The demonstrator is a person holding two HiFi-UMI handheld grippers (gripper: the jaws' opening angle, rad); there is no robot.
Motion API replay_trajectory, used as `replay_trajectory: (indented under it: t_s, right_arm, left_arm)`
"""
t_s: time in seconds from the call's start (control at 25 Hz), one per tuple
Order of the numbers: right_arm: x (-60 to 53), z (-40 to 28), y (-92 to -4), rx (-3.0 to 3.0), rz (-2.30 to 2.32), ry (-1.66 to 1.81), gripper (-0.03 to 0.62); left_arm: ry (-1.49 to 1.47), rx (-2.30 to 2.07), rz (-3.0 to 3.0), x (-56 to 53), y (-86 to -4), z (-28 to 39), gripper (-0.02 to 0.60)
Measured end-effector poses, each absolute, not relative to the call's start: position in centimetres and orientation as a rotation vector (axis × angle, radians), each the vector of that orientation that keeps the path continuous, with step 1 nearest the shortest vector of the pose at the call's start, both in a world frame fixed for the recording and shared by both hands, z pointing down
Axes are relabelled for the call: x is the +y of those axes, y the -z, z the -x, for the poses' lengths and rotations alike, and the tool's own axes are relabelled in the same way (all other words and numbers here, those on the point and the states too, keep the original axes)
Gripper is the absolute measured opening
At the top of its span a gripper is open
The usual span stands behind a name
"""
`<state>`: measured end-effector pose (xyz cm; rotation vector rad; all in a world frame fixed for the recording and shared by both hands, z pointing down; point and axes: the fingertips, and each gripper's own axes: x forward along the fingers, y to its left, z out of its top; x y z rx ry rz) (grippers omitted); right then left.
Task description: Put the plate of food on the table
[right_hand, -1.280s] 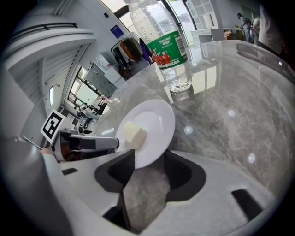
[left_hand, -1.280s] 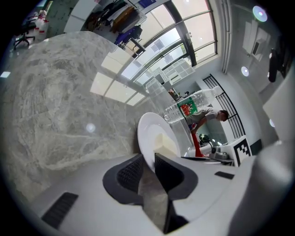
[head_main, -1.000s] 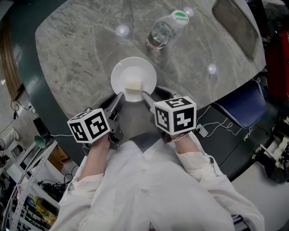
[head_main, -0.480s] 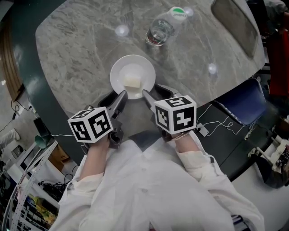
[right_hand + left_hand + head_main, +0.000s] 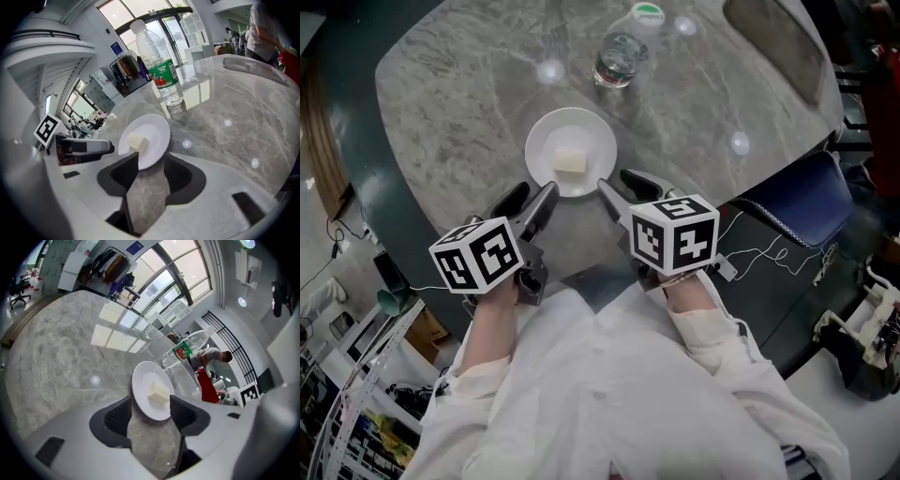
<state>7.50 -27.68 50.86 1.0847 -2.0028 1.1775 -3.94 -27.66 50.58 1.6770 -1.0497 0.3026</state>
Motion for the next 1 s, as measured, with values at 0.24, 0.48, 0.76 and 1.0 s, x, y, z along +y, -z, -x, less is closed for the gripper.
replay_trajectory:
  t_s: [0.24, 0.48, 0.76, 1.0]
  right_arm:
    - [-26.8, -7.3, -48.5, -2.085, -1.095, -1.11, 0.05]
    - [-25.0, -6.0, -44.8, -2.251, -1.039, -1.121, 0.009]
    - [-23.7, -5.7, -40.3, -2.37, -1.123, -1.094, 0.003]
    - [-22.6, -5.4, -37.9, -2.409, -1.154, -1.013, 0.002]
  left_arm:
    - [-0.252, -1.024, -1.769, -27.8, -48.0, 3.9, 0.244]
    - [-0.159, -0.956, -1.882, -27.0, -44.2, 2.9, 0.142]
    - [-0.146, -0.878, -2.055, -25.9, -39.8, 2.5, 0.043]
    - [-0.134, -0.819, -2.154, -24.7, -37.0, 2.3, 0.031]
